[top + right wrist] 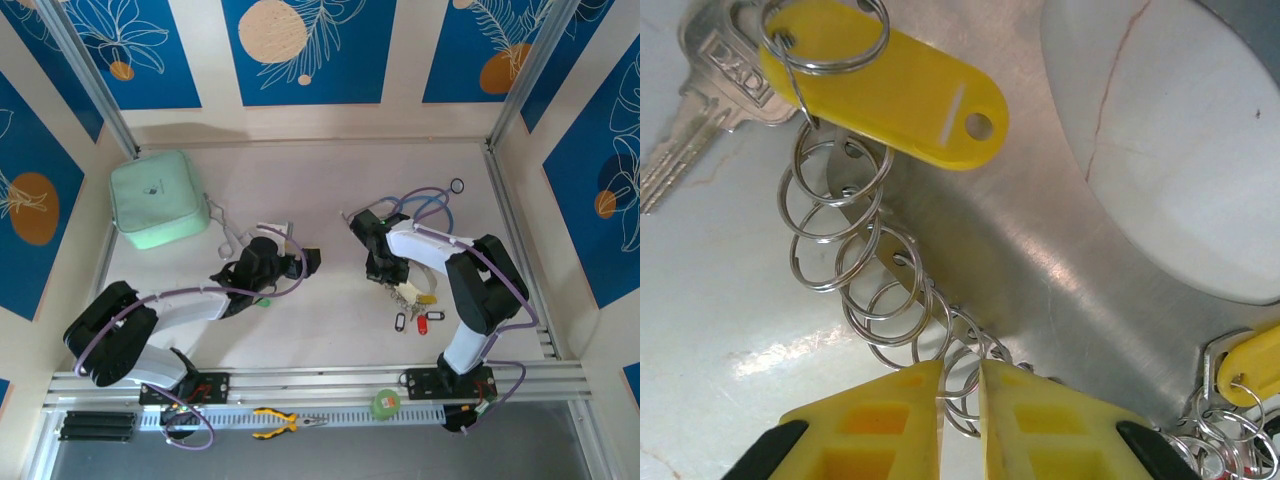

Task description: Put the keys on the keyring

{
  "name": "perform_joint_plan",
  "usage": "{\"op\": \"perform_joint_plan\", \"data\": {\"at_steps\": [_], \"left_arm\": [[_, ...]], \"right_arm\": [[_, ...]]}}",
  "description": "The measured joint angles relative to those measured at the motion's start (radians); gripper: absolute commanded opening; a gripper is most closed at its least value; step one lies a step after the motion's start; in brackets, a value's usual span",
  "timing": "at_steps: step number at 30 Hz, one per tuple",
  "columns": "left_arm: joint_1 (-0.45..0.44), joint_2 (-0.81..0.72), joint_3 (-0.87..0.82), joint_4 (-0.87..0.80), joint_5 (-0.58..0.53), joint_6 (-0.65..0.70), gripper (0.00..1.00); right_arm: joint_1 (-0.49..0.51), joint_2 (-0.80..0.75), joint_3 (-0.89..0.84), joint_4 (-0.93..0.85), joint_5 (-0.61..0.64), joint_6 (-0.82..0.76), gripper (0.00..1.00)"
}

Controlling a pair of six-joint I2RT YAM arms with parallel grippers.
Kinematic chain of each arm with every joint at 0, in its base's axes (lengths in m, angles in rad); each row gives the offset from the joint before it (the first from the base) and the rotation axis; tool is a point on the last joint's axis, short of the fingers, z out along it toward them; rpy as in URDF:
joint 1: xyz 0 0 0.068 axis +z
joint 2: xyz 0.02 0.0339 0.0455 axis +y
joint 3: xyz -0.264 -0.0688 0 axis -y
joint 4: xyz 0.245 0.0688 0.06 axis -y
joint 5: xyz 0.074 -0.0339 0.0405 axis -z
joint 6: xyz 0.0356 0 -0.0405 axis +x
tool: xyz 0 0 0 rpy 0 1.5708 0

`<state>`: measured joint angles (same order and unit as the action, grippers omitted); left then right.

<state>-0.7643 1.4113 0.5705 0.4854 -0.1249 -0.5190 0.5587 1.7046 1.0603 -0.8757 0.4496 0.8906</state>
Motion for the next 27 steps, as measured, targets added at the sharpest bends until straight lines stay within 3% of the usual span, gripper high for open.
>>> {"op": "perform_joint_plan", "data": {"at_steps": [10, 15, 27], "left_arm": [[0.000, 0.021, 0.024, -0.003, 0.000, 0.000, 0.95], [-0.004, 0.035, 0.027, -0.003, 0.000, 0.000, 0.95], [-0.009, 0.032, 0.027, -0.003, -0.011, 0.000, 0.95]], "right_arm": [[-0.063, -0.252, -0.035, 0.064, -0.026, -0.012, 0.25], [-0.129, -0.226, -0.096, 0.136, -0.111, 0.027, 0.29], [-0.137, -0.094, -0.103, 0.231, -0.181, 0.089, 0.26]]}}
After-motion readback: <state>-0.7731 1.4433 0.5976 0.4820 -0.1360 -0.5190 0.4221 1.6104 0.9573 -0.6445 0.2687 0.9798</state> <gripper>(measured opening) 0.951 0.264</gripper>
